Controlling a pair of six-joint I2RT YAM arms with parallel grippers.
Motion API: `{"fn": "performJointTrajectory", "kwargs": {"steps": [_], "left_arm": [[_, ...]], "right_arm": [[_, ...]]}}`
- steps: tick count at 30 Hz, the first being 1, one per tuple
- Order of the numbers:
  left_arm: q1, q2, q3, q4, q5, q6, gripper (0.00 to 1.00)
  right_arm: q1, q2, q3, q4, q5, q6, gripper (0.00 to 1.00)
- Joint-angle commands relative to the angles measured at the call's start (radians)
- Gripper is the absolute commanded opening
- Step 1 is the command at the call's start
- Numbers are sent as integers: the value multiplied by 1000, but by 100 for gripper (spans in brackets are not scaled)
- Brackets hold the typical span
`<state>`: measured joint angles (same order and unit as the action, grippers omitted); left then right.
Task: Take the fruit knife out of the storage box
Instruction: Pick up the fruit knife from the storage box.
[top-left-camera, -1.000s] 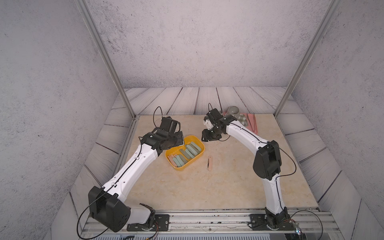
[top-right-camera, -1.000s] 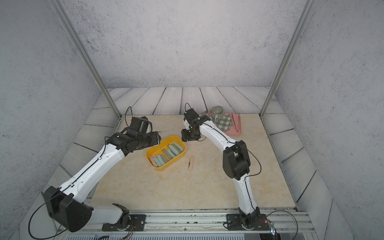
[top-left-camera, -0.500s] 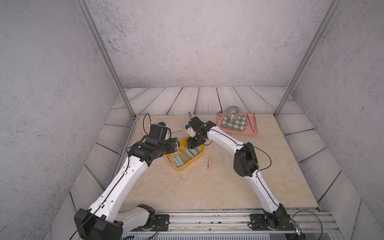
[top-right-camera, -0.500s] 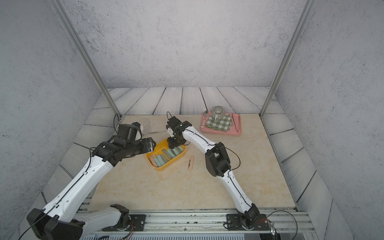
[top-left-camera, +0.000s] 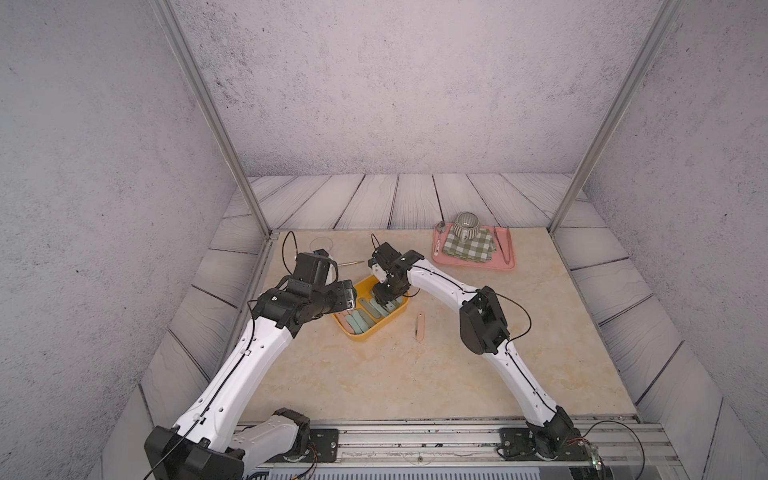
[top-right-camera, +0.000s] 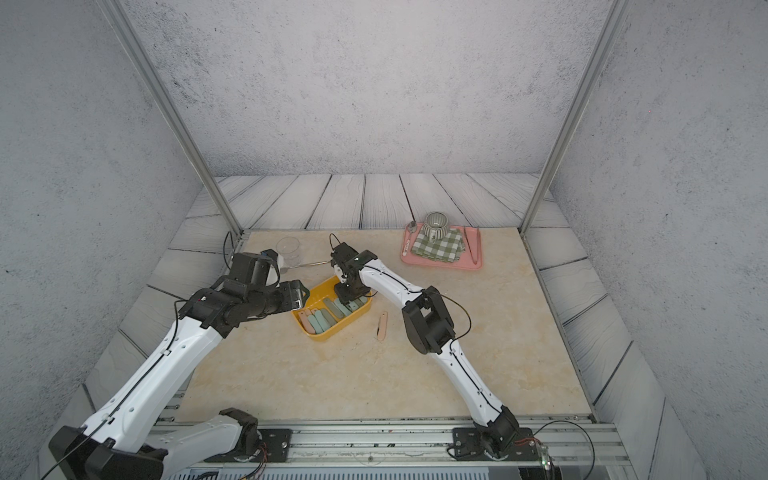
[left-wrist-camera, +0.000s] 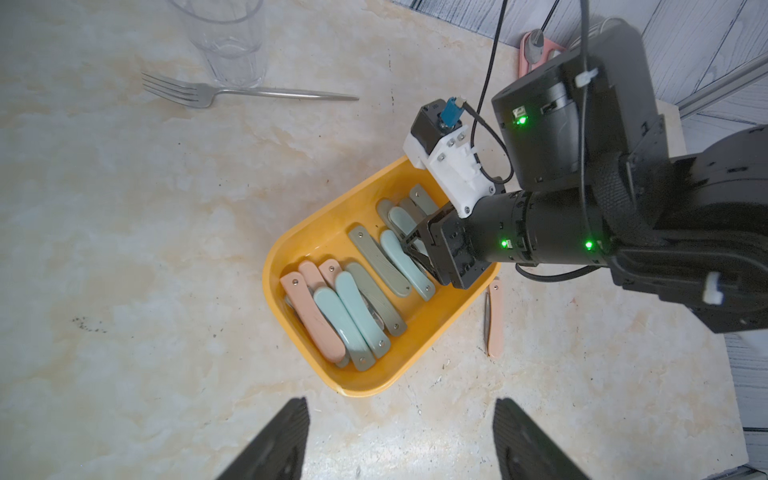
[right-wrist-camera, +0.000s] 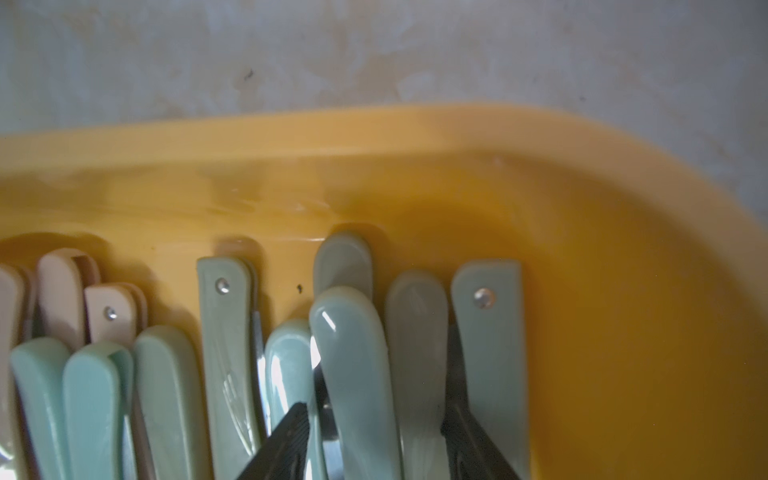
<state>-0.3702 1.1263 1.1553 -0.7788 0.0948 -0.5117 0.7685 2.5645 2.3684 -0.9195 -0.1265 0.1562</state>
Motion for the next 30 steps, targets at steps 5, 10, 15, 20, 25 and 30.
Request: {"fn": "performJointTrajectory", "kwargs": {"steps": [5, 10, 15, 20, 25, 30], "left_arm": [[26, -8, -17, -11, 28, 17, 74], [36, -8, -31, -2, 45, 10, 74], [43, -8, -40, -1, 53, 9, 74], [48, -8, -44, 7, 52, 6, 74], [51, -9, -48, 12, 55, 6, 74], [53, -11, -55, 20, 58, 1, 74]], "right_arm": [[17, 31, 10, -2, 24, 2, 52], [22, 34, -5, 0, 30, 3, 47], [22, 30, -8, -2, 31, 7, 39], [29, 13, -18, -4, 37, 3, 36], [28, 17, -5, -12, 57, 4, 29], [28, -5, -1, -6, 68, -1, 20]]}}
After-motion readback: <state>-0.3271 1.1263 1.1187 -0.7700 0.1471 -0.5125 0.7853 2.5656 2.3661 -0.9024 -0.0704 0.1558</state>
